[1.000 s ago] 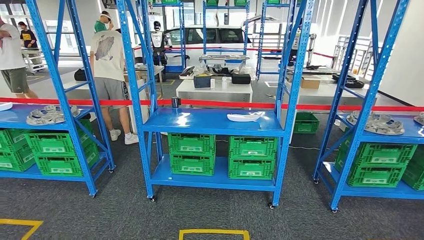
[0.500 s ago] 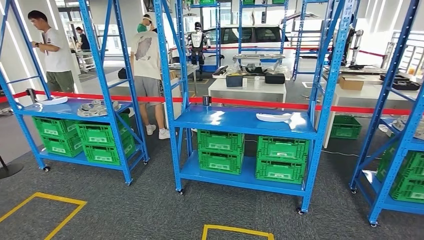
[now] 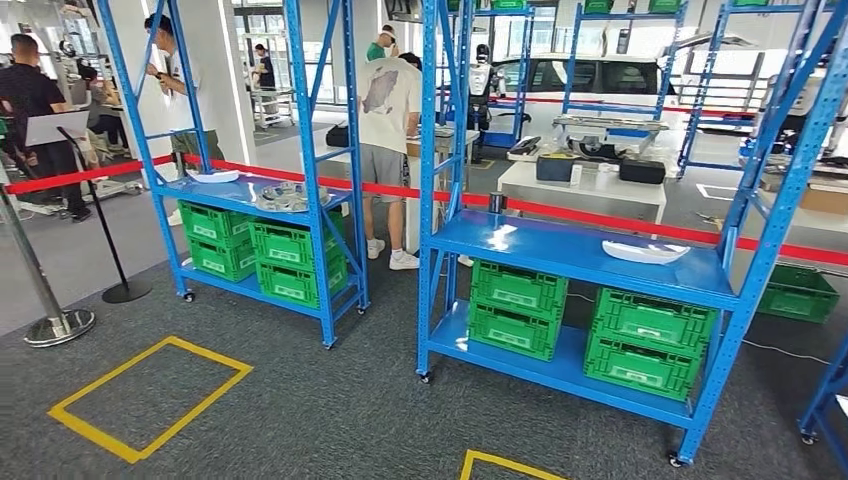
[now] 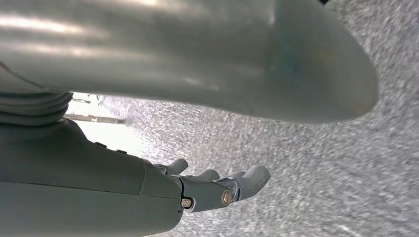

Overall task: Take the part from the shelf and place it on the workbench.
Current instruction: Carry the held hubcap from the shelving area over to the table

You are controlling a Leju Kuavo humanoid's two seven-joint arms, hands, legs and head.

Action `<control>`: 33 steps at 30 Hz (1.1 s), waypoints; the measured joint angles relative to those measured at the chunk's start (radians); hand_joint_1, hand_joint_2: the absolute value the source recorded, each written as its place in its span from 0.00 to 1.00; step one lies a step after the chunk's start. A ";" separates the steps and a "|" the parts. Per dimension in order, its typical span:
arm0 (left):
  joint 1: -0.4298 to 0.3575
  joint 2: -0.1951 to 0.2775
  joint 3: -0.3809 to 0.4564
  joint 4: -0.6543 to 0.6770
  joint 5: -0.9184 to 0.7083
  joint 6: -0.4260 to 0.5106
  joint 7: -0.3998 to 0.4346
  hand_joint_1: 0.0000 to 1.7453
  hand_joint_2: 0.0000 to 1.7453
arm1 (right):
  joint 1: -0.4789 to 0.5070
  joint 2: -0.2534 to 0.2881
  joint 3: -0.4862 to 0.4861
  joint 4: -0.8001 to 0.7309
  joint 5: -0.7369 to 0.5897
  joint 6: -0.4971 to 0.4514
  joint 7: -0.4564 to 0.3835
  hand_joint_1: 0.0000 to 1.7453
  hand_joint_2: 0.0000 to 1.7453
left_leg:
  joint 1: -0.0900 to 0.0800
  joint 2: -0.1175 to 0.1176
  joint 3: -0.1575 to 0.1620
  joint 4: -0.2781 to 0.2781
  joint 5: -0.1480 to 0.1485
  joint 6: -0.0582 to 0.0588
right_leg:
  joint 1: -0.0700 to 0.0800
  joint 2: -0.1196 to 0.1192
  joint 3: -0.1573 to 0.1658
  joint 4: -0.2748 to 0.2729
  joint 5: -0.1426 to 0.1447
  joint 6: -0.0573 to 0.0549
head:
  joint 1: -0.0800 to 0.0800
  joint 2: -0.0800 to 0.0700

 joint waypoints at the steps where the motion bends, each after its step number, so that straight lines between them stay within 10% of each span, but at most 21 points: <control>1: 0.002 0.000 0.000 0.000 -0.004 0.000 0.003 1.00 1.00 | 0.000 0.000 0.000 0.000 -0.004 0.000 0.000 0.00 0.00 | 0.000 -0.014 -0.001 0.003 0.000 -0.001 | 0.001 0.014 0.033 -0.068 0.037 -0.005 | 0.000 0.000; 4: 0.003 -0.002 -0.008 0.001 -0.027 0.003 0.014 1.00 1.00 | -0.001 -0.001 0.000 0.000 0.000 0.000 0.010 0.00 0.00 | 0.000 -0.051 -0.010 0.009 0.002 -0.013 | 0.002 0.067 0.102 -0.220 0.085 -0.013 | 0.000 0.000; 7: 0.000 0.001 -0.027 0.008 -0.045 0.007 0.008 1.00 1.00 | -0.005 -0.001 0.000 0.000 0.006 0.001 0.018 0.00 0.00 | 0.006 -0.077 -0.023 0.004 0.010 -0.034 | 0.004 0.047 0.105 -0.236 0.090 -0.023 | 0.001 0.000; 14: -0.081 0.029 -0.107 0.108 -0.075 0.031 -0.029 1.00 1.00 | -0.004 0.003 0.000 0.000 0.017 -0.001 -0.004 0.00 0.00 | 0.009 0.053 -0.144 0.259 -0.110 -0.060 | 0.002 -0.056 0.104 -0.255 0.104 -0.042 | -0.004 0.000; 20: -0.124 0.043 -0.133 0.131 -0.072 0.041 -0.040 1.00 1.00 | -0.009 0.018 0.009 0.000 0.040 0.000 -0.015 0.00 0.00 | 0.008 0.154 -0.003 0.002 -0.010 -0.046 | 0.006 -0.124 0.104 -0.239 0.096 -0.019 | -0.003 0.000; 22: -0.124 0.046 -0.134 0.131 -0.070 0.042 -0.039 1.00 1.00 | -0.011 0.020 0.011 0.000 0.041 0.000 -0.015 0.00 0.00 | 0.004 0.126 -0.006 0.000 -0.004 -0.031 | 0.002 -0.139 0.108 -0.239 0.094 -0.003 | -0.003 0.000; 26: -0.130 0.051 -0.139 0.130 -0.068 0.042 -0.039 1.00 1.00 | -0.012 0.021 0.018 0.000 0.050 0.000 -0.016 0.00 0.00 | 0.008 0.072 -0.008 -0.006 0.013 -0.008 | -0.007 -0.024 0.056 -0.106 0.006 0.015 | -0.002 0.000; 28: -0.122 0.059 -0.142 0.118 -0.051 0.045 -0.038 1.00 1.00 | -0.010 0.022 0.027 0.000 0.070 0.000 -0.014 0.00 0.00 | 0.004 0.041 -0.012 -0.004 0.016 -0.003 | -0.006 -0.005 -0.005 0.022 -0.045 0.013 | -0.002 0.000; 30: -0.095 0.080 -0.141 0.090 -0.020 0.050 -0.037 1.00 1.00 | -0.011 0.025 0.040 0.000 0.090 0.000 -0.016 0.00 0.00 | 0.001 0.009 -0.014 -0.001 0.016 -0.003 | -0.005 -0.001 -0.015 0.033 -0.023 0.007 | -0.002 0.000; 33: -0.038 0.112 -0.130 0.034 0.027 0.045 -0.045 1.00 1.00 | -0.013 0.028 0.054 0.000 0.107 0.000 -0.017 0.00 0.00 | 0.002 -0.027 -0.013 0.002 0.015 -0.006 | -0.005 0.037 0.067 -0.150 0.079 -0.008 | -0.002 0.000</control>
